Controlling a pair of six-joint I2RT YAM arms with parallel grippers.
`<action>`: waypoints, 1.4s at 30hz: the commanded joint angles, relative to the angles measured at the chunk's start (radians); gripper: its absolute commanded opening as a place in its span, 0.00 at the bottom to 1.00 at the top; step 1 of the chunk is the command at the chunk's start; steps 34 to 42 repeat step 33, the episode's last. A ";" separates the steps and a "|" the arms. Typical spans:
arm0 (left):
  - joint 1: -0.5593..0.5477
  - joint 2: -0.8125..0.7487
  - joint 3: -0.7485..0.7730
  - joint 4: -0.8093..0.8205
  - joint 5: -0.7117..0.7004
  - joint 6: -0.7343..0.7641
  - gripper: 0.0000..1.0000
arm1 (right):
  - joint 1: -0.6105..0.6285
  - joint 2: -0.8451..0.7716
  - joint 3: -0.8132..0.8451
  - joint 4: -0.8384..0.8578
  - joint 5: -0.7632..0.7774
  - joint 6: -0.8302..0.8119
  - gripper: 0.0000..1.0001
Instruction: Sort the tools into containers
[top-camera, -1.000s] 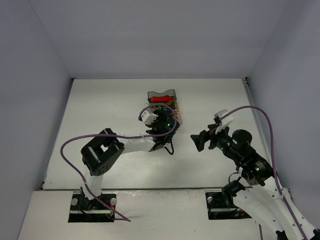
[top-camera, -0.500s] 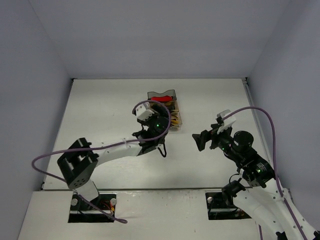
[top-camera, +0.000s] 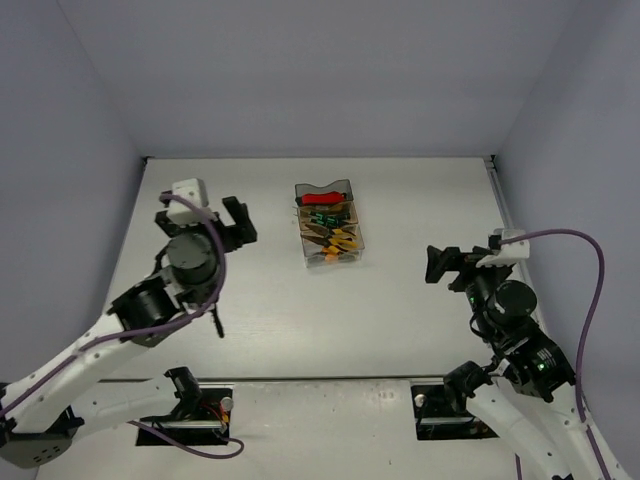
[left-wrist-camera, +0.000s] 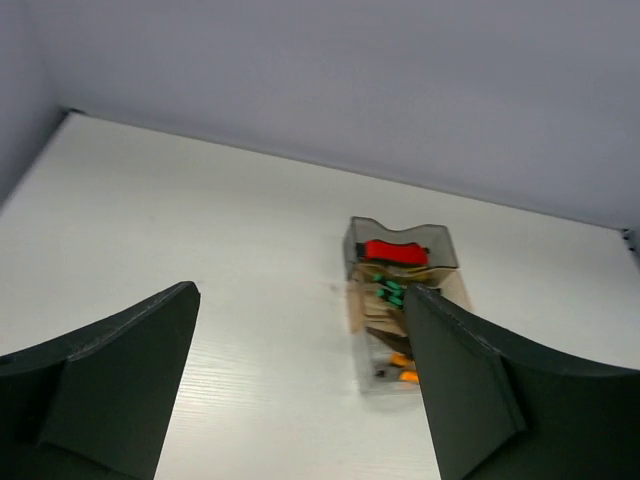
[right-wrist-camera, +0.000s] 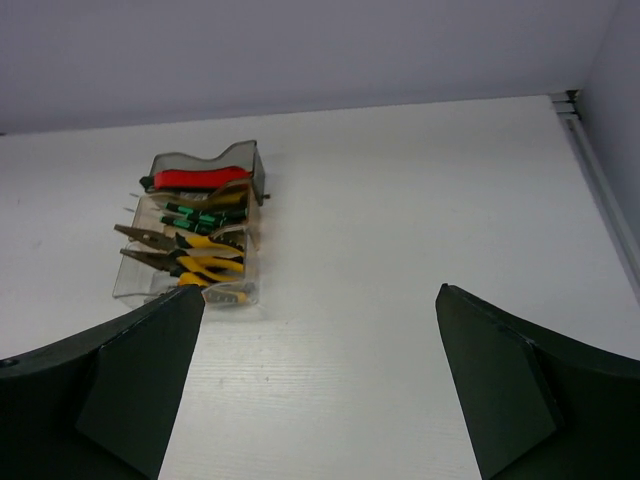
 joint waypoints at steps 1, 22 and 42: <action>0.017 -0.128 0.045 -0.253 0.018 0.201 0.83 | 0.003 -0.054 0.018 0.052 0.179 0.021 1.00; 0.254 -0.351 -0.224 -0.263 0.177 0.209 0.87 | 0.004 -0.100 0.004 0.020 0.292 0.044 1.00; 0.497 -0.300 -0.237 -0.264 0.422 0.149 0.87 | 0.004 -0.101 0.002 0.022 0.298 0.031 1.00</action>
